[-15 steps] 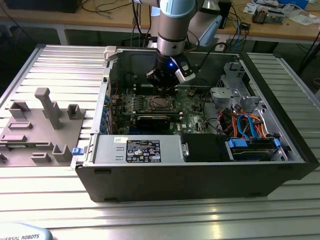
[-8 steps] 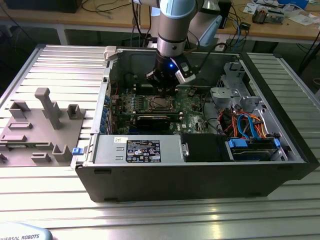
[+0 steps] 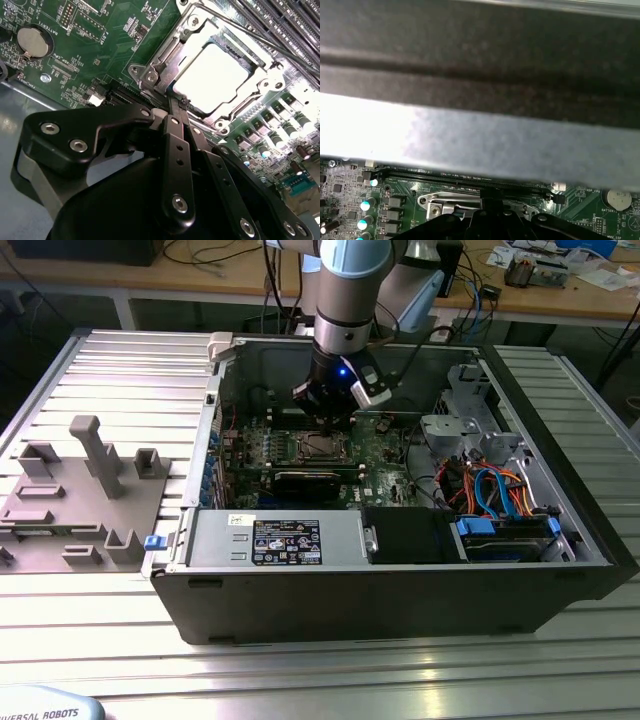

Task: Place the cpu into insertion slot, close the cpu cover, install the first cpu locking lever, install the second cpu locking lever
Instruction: 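Install the first cpu locking lever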

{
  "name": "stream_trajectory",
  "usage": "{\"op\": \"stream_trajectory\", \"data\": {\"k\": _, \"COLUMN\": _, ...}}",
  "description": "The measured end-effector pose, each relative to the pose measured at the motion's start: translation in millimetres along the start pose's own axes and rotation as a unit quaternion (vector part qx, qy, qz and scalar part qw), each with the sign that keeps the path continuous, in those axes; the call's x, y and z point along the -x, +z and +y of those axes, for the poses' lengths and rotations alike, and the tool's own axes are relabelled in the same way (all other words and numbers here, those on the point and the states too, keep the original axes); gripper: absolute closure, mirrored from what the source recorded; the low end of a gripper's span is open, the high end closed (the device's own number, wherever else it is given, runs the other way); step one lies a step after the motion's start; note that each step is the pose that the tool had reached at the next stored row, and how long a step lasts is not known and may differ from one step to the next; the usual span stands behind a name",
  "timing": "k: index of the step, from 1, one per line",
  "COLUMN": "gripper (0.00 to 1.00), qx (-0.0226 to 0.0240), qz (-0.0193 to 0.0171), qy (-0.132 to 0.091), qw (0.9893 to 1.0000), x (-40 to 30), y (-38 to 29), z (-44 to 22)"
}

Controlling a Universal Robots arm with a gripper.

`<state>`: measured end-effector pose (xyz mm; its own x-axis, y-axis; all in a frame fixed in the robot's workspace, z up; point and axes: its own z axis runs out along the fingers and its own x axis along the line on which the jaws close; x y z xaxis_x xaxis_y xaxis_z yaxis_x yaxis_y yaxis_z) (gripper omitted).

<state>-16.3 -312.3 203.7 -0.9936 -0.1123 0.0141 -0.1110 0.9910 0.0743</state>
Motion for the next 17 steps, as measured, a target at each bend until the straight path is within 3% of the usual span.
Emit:
{"op": "stream_trajectory", "data": {"k": 12, "gripper": 0.89, "qx": 0.0002, "qz": 0.0008, "qy": 0.0, "qw": 1.0, "x": 11.4, "y": 2.0, "z": -1.4}}
{"op": "stream_trajectory", "data": {"k": 17, "gripper": 0.89, "qx": 0.0004, "qz": 0.0008, "qy": 0.0, "qw": 1.0, "x": 11.8, "y": 2.7, "z": 0.4}}
